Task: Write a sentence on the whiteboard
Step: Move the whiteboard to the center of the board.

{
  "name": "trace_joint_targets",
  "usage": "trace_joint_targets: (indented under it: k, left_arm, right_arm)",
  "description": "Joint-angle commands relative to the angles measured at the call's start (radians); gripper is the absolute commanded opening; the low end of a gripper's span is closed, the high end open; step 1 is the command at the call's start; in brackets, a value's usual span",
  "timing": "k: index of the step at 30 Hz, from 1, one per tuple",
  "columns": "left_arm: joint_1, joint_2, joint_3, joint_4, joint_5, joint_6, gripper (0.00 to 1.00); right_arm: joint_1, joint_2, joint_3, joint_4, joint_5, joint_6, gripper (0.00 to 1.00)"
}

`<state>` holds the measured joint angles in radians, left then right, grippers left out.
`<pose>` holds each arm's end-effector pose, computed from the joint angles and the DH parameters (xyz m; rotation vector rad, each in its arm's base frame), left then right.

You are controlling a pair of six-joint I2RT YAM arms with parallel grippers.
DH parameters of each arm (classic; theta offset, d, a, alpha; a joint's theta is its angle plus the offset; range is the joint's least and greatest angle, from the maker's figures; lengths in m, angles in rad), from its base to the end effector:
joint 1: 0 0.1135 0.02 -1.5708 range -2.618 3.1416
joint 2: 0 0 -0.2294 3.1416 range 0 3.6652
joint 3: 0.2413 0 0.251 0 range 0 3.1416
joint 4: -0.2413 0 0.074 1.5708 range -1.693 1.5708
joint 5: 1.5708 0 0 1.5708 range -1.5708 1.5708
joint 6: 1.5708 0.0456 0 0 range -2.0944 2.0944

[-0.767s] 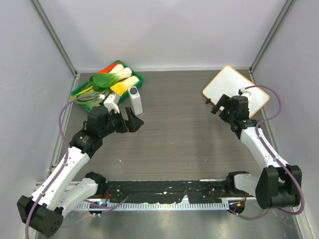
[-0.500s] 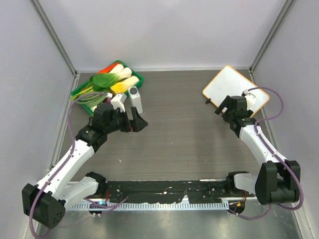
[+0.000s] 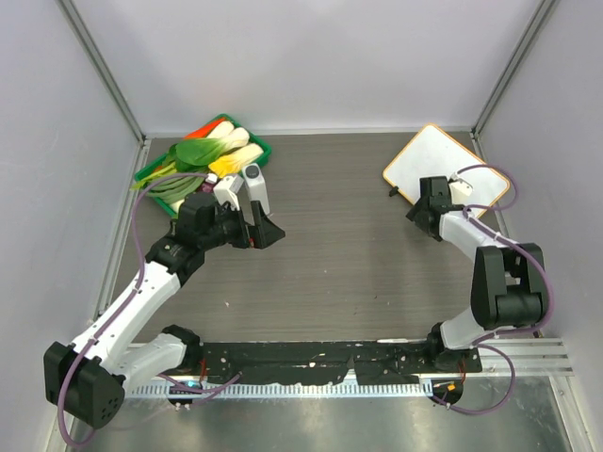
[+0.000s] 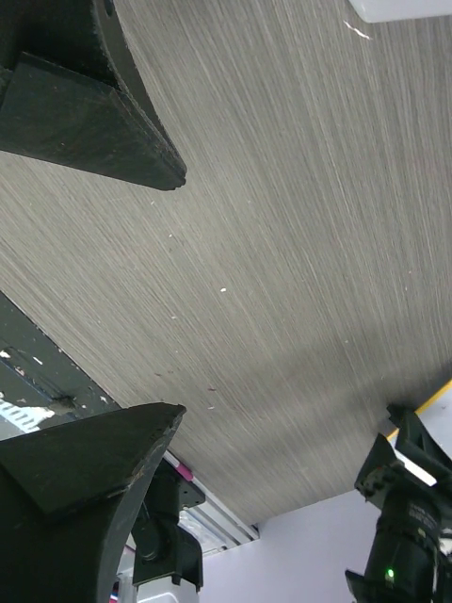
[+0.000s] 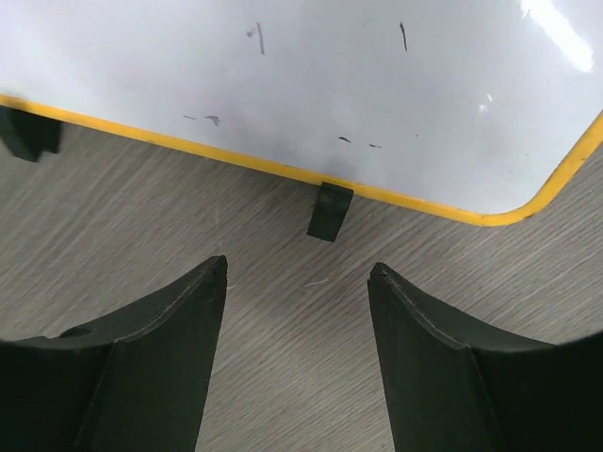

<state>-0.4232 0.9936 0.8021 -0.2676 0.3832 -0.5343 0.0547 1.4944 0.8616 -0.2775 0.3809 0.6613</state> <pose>0.2207 -0.1181 0.2667 0.1376 2.1351 -0.9736 0.3063 -0.0002 0.1546 0.8658 2.2369 -0.1447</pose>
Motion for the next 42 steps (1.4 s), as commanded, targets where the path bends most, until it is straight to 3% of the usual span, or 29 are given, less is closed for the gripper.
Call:
trace_joint_targets:
  k: [1, 16, 23, 28, 42]
  left_arm:
    - [0.004, -0.023, 0.0, 0.051, 0.034, -0.009, 1.0]
    - [0.004, -0.013, -0.011, 0.061, 0.033, -0.021, 1.0]
    - [0.004, -0.018, -0.012, 0.056, 0.025, -0.023, 1.0]
    - [0.003, -0.032, -0.018, 0.051, 0.014, -0.021, 1.0]
    - [0.004, -0.041, -0.029, 0.053, 0.0, -0.03, 1.0]
  right_arm:
    - [-0.006, 0.046, 0.036, 0.003, 0.074, 0.041, 0.65]
    - [-0.007, 0.214, 0.08, 0.072, 0.167, 0.031, 0.58]
    - [-0.009, 0.247, 0.099, 0.081, 0.138, 0.018, 0.21]
    - [-0.009, 0.25, 0.093, 0.081, 0.102, 0.009, 0.02]
    - [0.028, 0.185, 0.037, 0.093, -0.023, -0.075, 0.01]
